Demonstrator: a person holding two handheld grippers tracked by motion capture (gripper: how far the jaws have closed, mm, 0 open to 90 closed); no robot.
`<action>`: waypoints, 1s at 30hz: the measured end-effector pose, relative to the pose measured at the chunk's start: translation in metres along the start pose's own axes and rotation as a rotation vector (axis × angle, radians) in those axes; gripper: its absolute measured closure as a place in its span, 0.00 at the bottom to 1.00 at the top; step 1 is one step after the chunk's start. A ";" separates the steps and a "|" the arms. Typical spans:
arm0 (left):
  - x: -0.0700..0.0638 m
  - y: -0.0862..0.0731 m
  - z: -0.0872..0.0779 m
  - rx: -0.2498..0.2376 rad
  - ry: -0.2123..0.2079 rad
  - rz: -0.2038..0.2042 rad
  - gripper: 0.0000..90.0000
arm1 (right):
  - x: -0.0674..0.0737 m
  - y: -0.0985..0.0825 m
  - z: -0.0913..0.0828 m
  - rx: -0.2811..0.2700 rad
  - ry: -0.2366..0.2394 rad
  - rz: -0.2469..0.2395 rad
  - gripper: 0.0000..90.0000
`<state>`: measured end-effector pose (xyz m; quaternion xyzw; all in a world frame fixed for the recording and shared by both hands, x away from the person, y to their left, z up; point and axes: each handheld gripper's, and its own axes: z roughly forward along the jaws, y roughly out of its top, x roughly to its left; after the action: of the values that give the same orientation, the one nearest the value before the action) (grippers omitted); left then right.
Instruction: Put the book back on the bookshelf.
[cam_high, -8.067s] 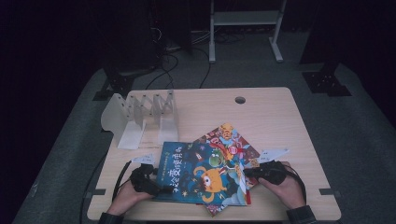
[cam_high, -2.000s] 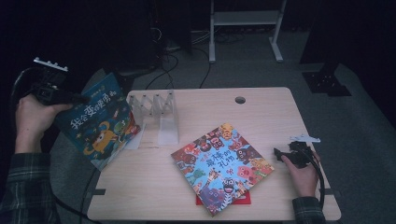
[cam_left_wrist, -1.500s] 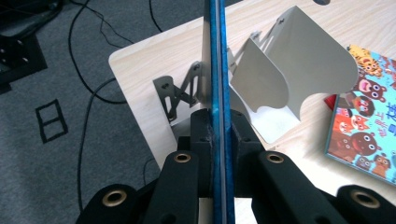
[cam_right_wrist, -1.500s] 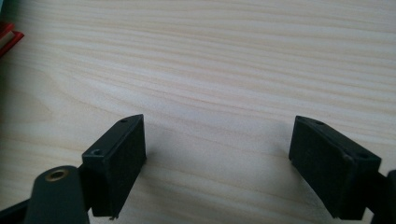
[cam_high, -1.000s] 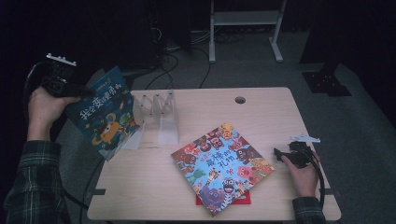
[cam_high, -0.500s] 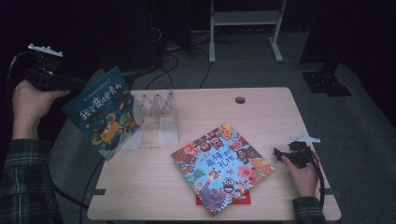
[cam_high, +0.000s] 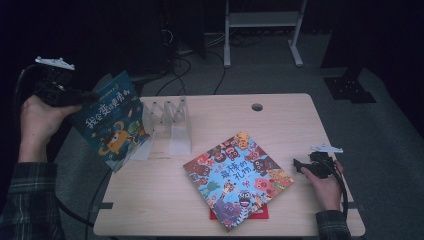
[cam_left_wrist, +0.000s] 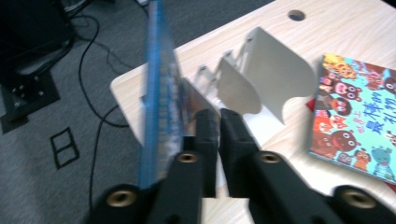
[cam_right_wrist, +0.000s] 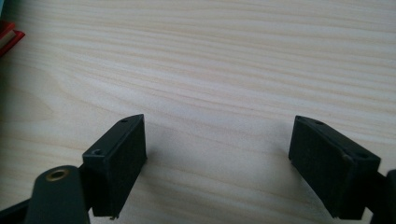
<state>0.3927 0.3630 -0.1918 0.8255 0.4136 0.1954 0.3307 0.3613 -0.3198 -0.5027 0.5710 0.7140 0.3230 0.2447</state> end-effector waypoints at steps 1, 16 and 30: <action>0.000 0.000 0.000 0.000 0.000 0.000 0.90 | 0.000 0.000 0.000 0.000 0.000 -0.001 0.20; -0.072 -0.039 0.058 -0.003 -0.099 0.162 0.49 | 0.000 -0.001 -0.001 0.000 0.008 -0.010 0.20; -0.120 -0.089 0.123 0.009 -0.198 0.219 0.30 | 0.003 -0.006 -0.011 0.006 0.041 -0.040 0.35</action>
<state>0.3468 0.2575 -0.3478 0.8824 0.2872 0.1462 0.3428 0.3493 -0.3197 -0.4997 0.5507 0.7310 0.3274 0.2348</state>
